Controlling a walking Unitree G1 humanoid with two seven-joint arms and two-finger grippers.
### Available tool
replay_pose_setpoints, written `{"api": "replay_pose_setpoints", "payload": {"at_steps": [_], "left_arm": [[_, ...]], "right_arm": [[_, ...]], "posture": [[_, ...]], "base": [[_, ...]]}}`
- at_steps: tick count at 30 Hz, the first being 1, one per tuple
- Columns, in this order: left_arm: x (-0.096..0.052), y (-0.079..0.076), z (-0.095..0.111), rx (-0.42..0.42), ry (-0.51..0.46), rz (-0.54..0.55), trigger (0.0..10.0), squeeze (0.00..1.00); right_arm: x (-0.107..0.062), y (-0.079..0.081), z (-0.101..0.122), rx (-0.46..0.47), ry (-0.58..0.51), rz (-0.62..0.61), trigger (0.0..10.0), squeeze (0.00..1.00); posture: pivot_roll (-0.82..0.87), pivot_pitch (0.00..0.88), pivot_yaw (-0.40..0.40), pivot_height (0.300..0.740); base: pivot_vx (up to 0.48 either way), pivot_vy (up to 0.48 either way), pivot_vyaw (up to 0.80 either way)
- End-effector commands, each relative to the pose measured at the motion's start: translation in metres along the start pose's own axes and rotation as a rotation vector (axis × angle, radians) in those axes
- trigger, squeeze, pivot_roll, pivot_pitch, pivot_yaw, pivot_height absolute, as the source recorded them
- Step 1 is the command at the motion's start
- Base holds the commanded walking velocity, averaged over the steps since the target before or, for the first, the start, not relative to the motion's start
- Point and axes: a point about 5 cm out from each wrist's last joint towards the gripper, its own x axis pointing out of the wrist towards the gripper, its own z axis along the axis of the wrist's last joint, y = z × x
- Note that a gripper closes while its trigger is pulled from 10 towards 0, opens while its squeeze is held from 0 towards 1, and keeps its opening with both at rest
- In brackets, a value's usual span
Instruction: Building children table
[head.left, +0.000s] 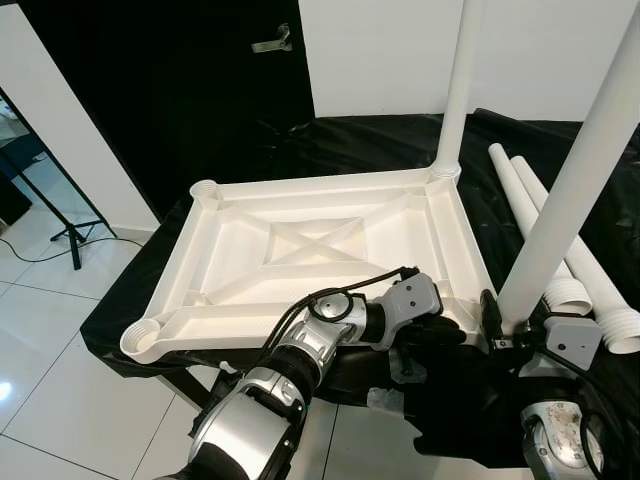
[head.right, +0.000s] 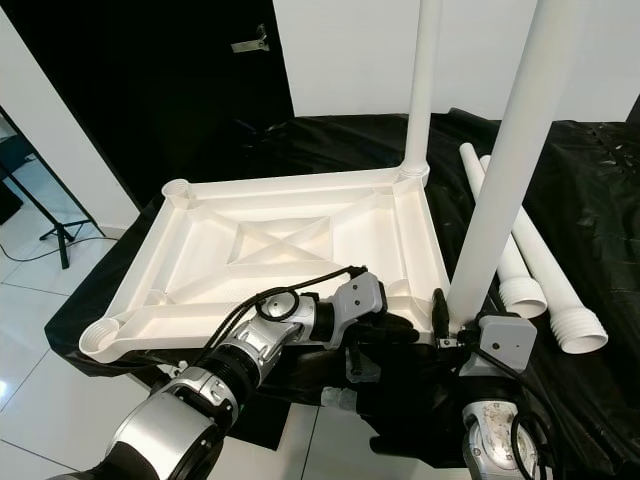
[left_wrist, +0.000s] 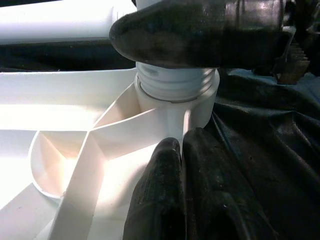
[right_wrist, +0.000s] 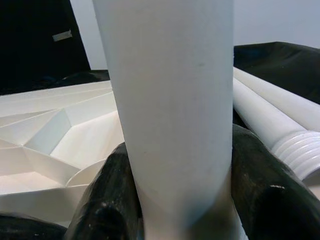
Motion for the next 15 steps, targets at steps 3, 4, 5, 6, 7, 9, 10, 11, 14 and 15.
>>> {"api": "replay_pose_setpoints", "payload": {"at_steps": [3, 4, 5, 6, 7, 9, 10, 11, 14, 15], "left_arm": [[0.004, -0.021, -0.043, -0.157, 0.168, 0.036, 10.0, 0.00], [0.004, -0.021, -0.043, -0.157, 0.168, 0.036, 10.0, 0.00], [0.005, -0.021, -0.043, -0.157, 0.168, 0.035, 10.0, 0.00], [0.004, -0.021, -0.044, -0.158, 0.168, 0.036, 10.0, 0.00], [0.004, -0.021, -0.044, -0.158, 0.168, 0.036, 10.0, 0.00], [0.004, -0.021, -0.044, -0.159, 0.169, 0.036, 10.0, 0.00], [0.004, -0.021, -0.045, -0.159, 0.170, 0.036, 10.0, 0.00], [0.003, -0.021, -0.045, -0.160, 0.171, 0.037, 10.0, 0.00], [0.003, -0.021, -0.045, -0.162, 0.171, 0.039, 10.0, 0.00], [0.003, -0.021, -0.045, -0.162, 0.171, 0.039, 10.0, 0.00]], "right_arm": [[0.001, -0.009, -0.007, -0.049, 0.037, 0.020, 10.0, 1.00], [0.001, -0.009, -0.007, -0.049, 0.037, 0.020, 10.0, 1.00], [0.003, -0.009, -0.009, -0.056, 0.049, 0.076, 10.0, 1.00], [0.005, -0.013, -0.011, -0.069, 0.065, 0.122, 10.0, 1.00], [0.005, -0.013, -0.011, -0.069, 0.065, 0.122, 10.0, 1.00], [0.007, -0.016, -0.012, -0.079, 0.078, 0.150, 10.0, 1.00], [0.009, -0.019, -0.013, -0.091, 0.089, 0.183, 10.0, 0.00], [0.011, -0.021, -0.012, -0.105, 0.097, 0.238, 10.0, 0.00], [0.011, -0.021, -0.012, -0.114, 0.112, 0.338, 10.0, 0.00], [0.011, -0.021, -0.012, -0.114, 0.112, 0.338, 10.0, 0.00]], "posture": [[0.00, 0.000, 0.089, 0.740], [0.00, 0.000, 0.089, 0.740], [-0.01, 0.000, 0.089, 0.740], [-0.01, 0.000, 0.090, 0.740], [-0.01, 0.000, 0.090, 0.740], [-0.01, 0.000, 0.090, 0.740], [0.00, 0.000, 0.090, 0.740], [0.00, 0.000, 0.090, 0.740], [0.00, 0.000, 0.088, 0.740], [0.00, 0.000, 0.088, 0.740]], "base": [[0.000, 0.000, 0.00], [0.000, 0.000, 0.00], [0.000, 0.000, 0.00], [0.000, 0.000, 0.00], [0.000, 0.000, 0.00], [0.000, 0.000, 0.00], [0.000, 0.000, 0.00], [0.000, 0.000, 0.00], [0.000, 0.000, 0.00], [0.000, 0.000, 0.00]]}}
